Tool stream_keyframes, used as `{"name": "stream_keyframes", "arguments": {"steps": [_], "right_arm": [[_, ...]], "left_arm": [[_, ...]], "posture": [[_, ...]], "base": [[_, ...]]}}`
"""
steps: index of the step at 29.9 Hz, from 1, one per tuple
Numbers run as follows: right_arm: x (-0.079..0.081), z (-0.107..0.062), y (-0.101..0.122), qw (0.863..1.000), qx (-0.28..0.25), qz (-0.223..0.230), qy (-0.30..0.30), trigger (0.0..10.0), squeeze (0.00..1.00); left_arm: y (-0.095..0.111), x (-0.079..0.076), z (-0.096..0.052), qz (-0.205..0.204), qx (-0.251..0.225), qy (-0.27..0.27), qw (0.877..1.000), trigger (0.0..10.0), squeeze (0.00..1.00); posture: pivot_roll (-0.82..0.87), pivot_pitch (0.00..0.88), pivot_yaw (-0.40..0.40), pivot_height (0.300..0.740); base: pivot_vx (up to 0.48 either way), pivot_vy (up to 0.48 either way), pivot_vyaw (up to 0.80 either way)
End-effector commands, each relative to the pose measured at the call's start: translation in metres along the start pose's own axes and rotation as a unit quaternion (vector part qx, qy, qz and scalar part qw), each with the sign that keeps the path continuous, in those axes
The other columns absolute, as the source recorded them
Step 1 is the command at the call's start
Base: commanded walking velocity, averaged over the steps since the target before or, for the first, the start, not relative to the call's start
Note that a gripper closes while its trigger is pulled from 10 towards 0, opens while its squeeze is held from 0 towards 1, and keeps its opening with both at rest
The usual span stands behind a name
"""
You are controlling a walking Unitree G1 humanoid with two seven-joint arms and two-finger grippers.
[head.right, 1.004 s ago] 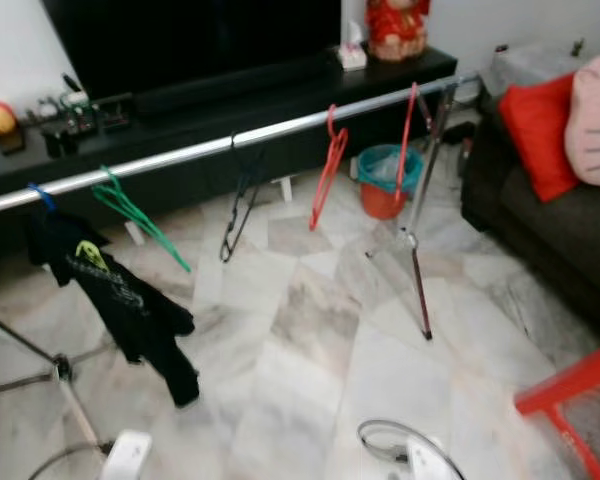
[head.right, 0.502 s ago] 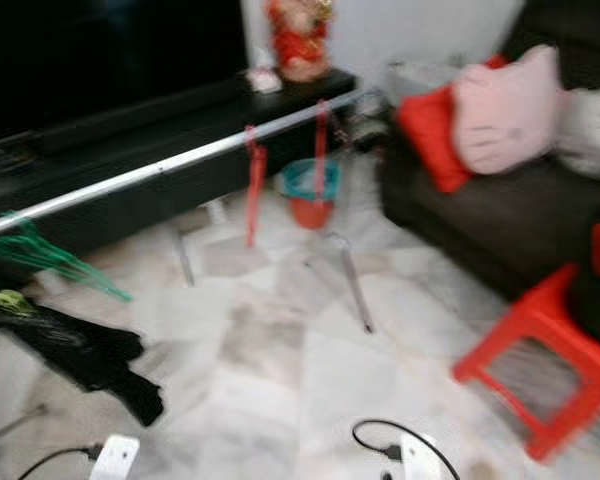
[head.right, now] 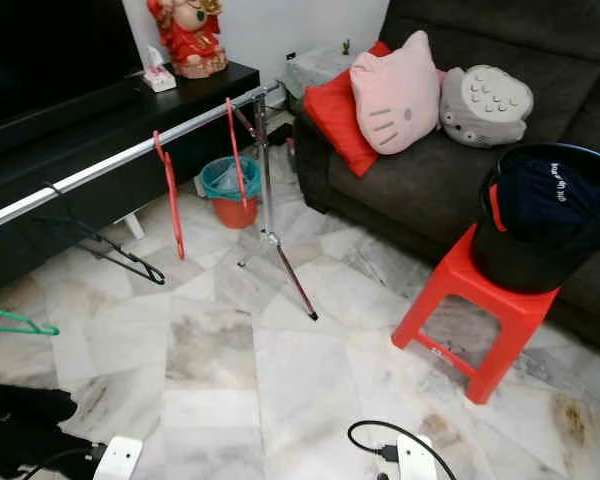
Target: Hang hanger
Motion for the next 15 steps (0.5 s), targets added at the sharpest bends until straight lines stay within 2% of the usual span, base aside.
{"name": "stream_keyframes", "arguments": {"steps": [1,15], "right_arm": [[0.0027,-0.0003,-0.0021,1.000,0.004,-0.003,0.003,10.0,0.00],[0.0026,-0.0001,-0.0014,1.000,0.003,-0.003,0.003,10.0,0.00]], "left_arm": [[-0.0033,0.0021,-0.0005,0.004,0.005,0.001,1.000,10.0,0.00],[-0.0019,0.0013,-0.0004,0.010,0.002,-0.002,1.000,10.0,0.00]], "posture": [[-0.10,0.000,0.045,0.740],[-0.10,0.000,0.043,0.740]], "base": [[0.000,0.000,-0.71],[0.000,0.000,-0.70]]}}
Point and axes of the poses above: a point about 5 cm out from each wrist's last joint towards the gripper, its own z axis pointing out of the wrist towards the gripper, its own y axis along the axis of the wrist's last joint, x = y × z, the point moved 6 cm from there along z, pointing out of the wrist towards the gripper, and after that the axes turned 12 degrees about -z, right-handed, at the moved point
